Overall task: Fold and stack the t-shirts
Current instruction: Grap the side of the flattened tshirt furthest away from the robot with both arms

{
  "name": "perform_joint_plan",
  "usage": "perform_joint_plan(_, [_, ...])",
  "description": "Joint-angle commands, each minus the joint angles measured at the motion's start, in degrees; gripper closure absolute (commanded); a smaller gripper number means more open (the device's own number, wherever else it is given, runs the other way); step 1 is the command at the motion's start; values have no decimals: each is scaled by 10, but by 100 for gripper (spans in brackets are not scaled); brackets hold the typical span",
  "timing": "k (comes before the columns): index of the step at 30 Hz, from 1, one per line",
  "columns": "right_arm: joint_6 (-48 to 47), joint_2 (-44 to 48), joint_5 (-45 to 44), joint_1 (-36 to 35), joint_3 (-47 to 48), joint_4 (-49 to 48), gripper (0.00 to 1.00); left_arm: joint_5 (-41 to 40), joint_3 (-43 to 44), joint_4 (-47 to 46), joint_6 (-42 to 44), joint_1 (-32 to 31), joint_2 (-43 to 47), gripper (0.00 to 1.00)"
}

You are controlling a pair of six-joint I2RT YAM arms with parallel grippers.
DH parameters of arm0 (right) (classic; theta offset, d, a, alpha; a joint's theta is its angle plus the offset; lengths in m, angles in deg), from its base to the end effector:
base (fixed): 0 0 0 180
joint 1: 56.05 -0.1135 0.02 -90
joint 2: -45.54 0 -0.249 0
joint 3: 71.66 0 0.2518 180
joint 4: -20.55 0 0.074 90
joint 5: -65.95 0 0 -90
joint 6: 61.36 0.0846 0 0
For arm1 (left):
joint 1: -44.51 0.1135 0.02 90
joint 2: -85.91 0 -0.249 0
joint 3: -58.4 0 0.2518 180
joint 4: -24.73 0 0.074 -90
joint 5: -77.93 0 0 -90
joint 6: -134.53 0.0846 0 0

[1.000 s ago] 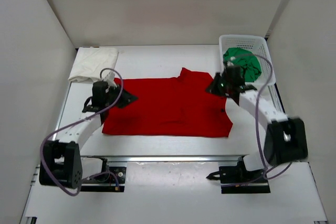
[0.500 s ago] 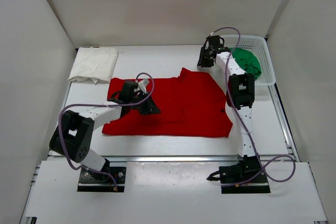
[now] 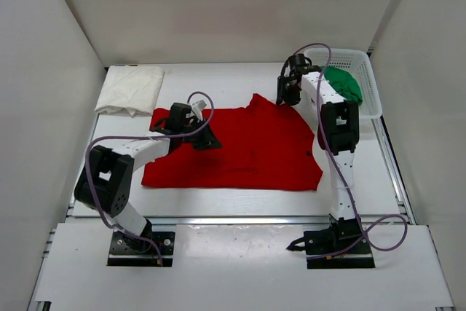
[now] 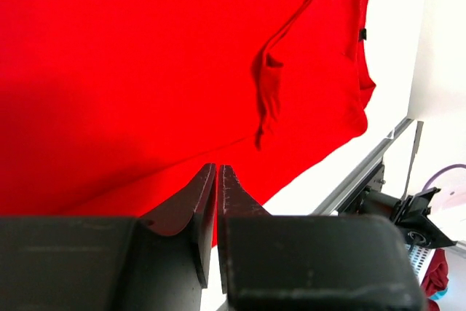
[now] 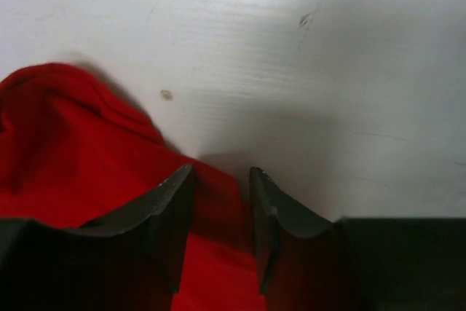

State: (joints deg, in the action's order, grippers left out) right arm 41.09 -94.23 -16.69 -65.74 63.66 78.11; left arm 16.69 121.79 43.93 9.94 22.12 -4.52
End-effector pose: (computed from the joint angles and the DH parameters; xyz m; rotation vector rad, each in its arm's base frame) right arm 0.5258 0.1008 0.1153 0.0215 2.6714 0.2964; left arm 0.3068 -0.1704 0.1410 -0.0097 2.5161 -1.0434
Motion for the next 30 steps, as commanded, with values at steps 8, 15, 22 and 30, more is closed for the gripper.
perform_joint_plan(8, [6, 67, 82, -3, -19, -135, 82, -70, 111, -27, -22, -42, -74, 84])
perform_joint_plan(15, [3, 160, 125, -17, -115, -200, 100, -62, 52, -46, -35, -16, -42, 83])
perform_joint_plan(22, [-19, 146, 15, -9, -128, -124, 63, -49, 31, -48, -36, 14, -41, 84])
perform_joint_plan(30, [-16, 45, -19, 8, -11, -37, 61, -39, 22, -76, -41, 14, -42, 84])
